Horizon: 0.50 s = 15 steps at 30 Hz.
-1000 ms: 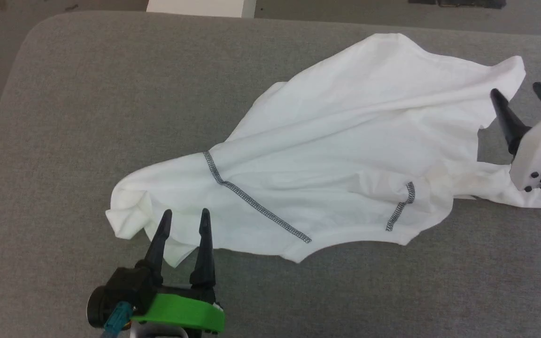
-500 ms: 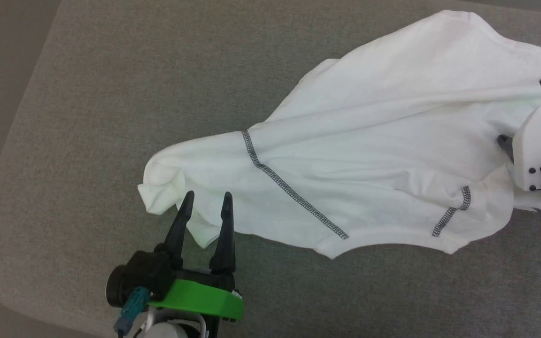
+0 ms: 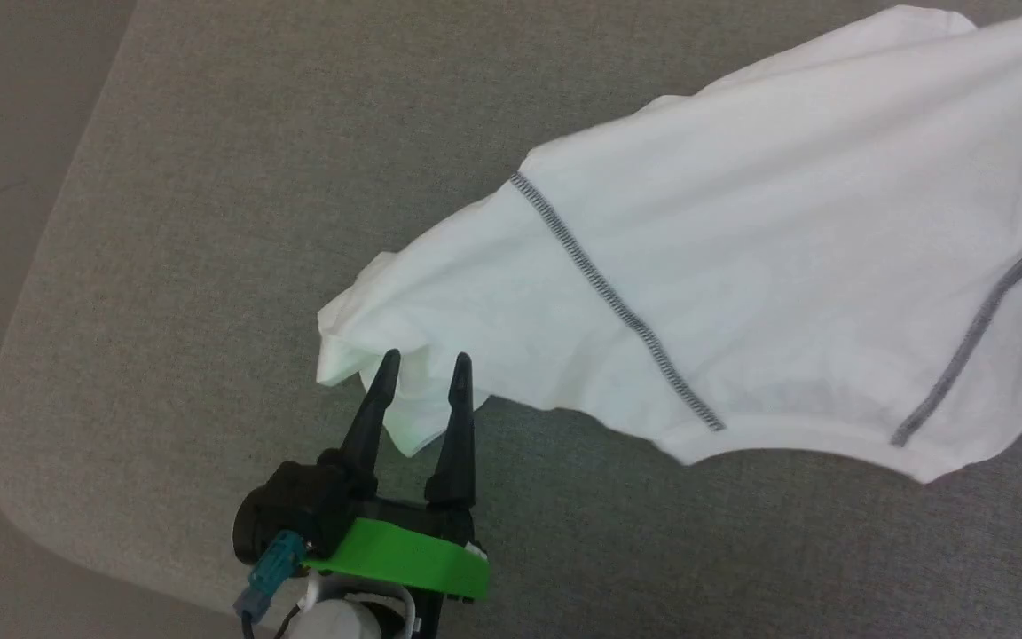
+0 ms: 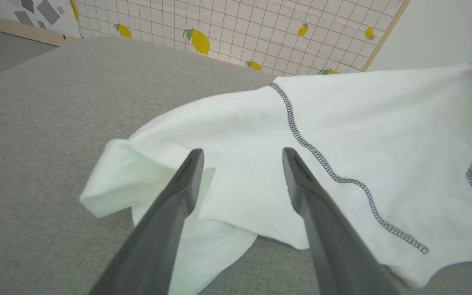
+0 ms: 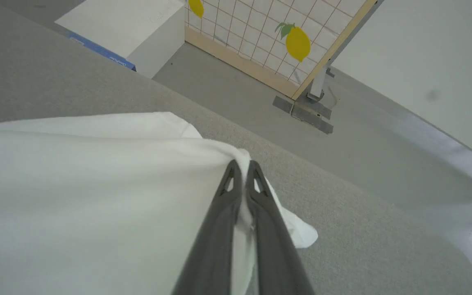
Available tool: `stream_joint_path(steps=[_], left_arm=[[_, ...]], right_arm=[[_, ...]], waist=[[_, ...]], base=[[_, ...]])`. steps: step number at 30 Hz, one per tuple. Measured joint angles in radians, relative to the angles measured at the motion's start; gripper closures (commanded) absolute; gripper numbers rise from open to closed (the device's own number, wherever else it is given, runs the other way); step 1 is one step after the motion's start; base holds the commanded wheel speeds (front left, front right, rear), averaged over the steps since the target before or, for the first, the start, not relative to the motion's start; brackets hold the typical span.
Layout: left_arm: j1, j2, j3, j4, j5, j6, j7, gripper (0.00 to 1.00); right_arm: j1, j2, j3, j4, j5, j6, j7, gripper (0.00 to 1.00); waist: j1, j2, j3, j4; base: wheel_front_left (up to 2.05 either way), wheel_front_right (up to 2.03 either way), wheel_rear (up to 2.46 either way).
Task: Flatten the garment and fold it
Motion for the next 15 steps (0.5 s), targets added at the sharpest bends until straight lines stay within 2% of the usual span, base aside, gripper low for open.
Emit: stream_joint_path(steps=[3,6,8,9,15], left_arm=[[-0.010,0.000,-0.021,0.004,-0.011,0.001,0.000,0.00],[-0.021,0.000,-0.036,0.006,-0.022,0.004,0.000,0.00],[-0.025,-0.001,-0.047,0.006,-0.024,0.009,0.000,0.00],[-0.028,-0.001,-0.050,0.006,-0.024,0.010,0.000,0.00],[-0.049,0.000,-0.049,0.013,-0.024,0.013,0.000,0.00]], right_arm=[[-0.085,-0.040,0.028,0.030,-0.032,0.000,-0.030,1.00],[-0.125,-0.053,0.047,0.090,-0.077,0.000,-0.073,1.00],[-0.132,-0.049,0.046,0.134,-0.111,0.000,-0.109,0.13],[-0.132,-0.040,0.045,0.159,-0.126,0.000,-0.125,0.00],[-0.132,0.030,0.054,0.244,-0.132,0.000,-0.209,0.00]], waist=[[0.0000,0.0000,0.022,0.030],[0.0001,0.0000,0.045,0.061],[0.0000,0.0000,0.058,0.081],[0.0000,0.0000,0.066,0.089],[0.0002,0.0000,0.092,0.100]], base=[[0.00,0.00,0.00],[0.00,0.00,0.00],[0.00,0.00,0.00],[0.00,0.00,0.00],[0.00,0.00,0.00]])
